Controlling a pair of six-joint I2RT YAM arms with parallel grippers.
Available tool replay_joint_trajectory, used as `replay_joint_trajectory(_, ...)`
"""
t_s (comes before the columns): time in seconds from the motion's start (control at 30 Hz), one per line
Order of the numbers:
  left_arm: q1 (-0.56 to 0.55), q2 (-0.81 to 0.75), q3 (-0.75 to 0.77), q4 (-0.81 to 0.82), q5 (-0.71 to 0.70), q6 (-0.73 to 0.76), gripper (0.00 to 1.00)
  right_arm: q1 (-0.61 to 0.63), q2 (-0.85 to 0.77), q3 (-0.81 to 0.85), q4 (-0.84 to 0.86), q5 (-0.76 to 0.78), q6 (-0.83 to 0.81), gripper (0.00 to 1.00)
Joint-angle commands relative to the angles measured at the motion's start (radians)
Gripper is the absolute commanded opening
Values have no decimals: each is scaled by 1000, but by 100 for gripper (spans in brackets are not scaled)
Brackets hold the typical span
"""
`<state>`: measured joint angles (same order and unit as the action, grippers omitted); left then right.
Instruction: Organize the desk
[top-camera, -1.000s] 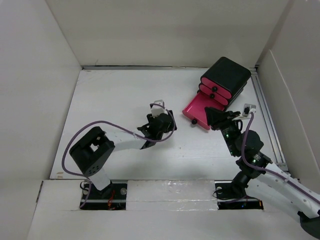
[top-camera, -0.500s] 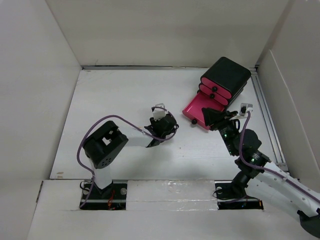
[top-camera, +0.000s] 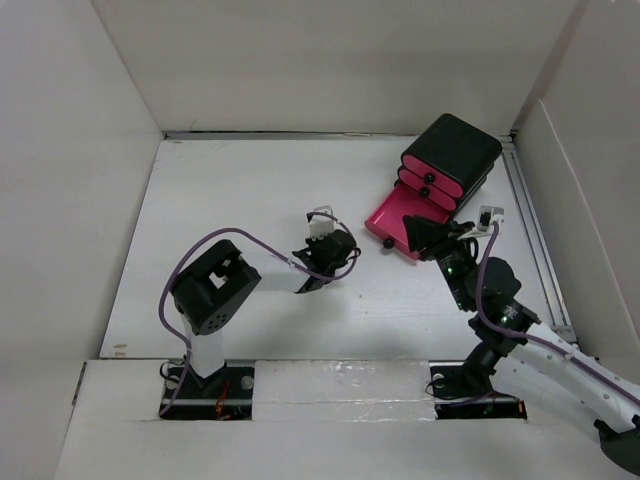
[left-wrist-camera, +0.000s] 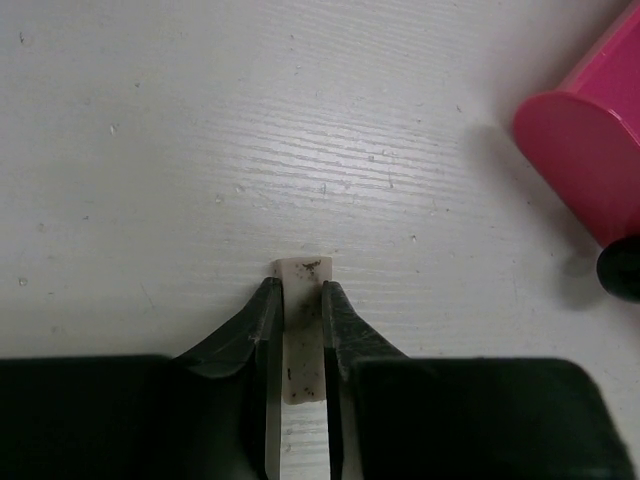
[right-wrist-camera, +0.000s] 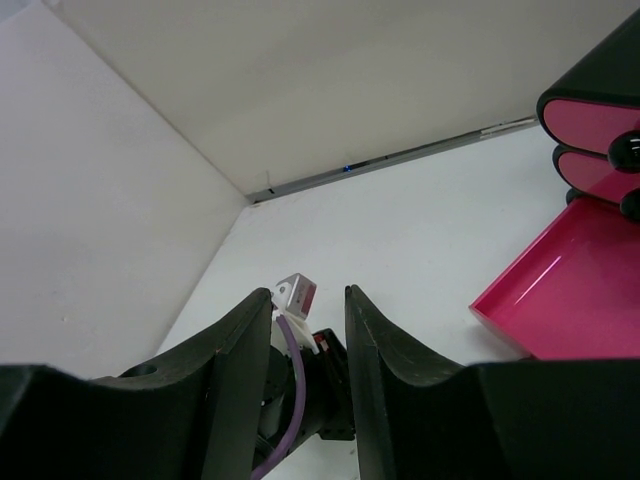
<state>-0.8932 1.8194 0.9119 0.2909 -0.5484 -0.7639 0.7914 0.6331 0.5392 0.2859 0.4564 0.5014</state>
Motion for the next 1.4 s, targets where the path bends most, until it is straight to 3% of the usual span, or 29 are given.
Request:
replay_joint_trajectory(0.0, -1, -25, 18, -30, -21, 35, 0, -6, -7, 27, 42, 13, -9, 41)
replay_joint_trajectory(0.27, -10, -138, 24, 42, 44, 95, 0, -6, -7, 22, 44, 5, -9, 41)
replay_joint_trajectory(0.6, -19, -155, 108, 89, 129, 155, 0, -6, -16, 21, 39, 19, -11, 41)
replay_joint_trajectory(0.97, -29, 112, 490, 149, 315, 212, 0, -6, -47, 11, 41, 24, -4, 41)
replay_joint_trajectory(1.03, -29, 161, 556, 139, 326, 219, 7, -6, -52, 10, 39, 27, -6, 41)
replay_joint_trajectory(1.23, -10, 109, 475, 149, 347, 238, 6, -6, -52, 13, 32, 37, -3, 41)
replay_joint_trajectory(1.27, -10, 100, 449, 160, 396, 262, 7, -6, -56, 10, 33, 44, -3, 41)
replay_joint_trajectory(1.37, -41, 58, 337, 206, 479, 412, 33, -6, -73, 4, 38, 51, -3, 40)
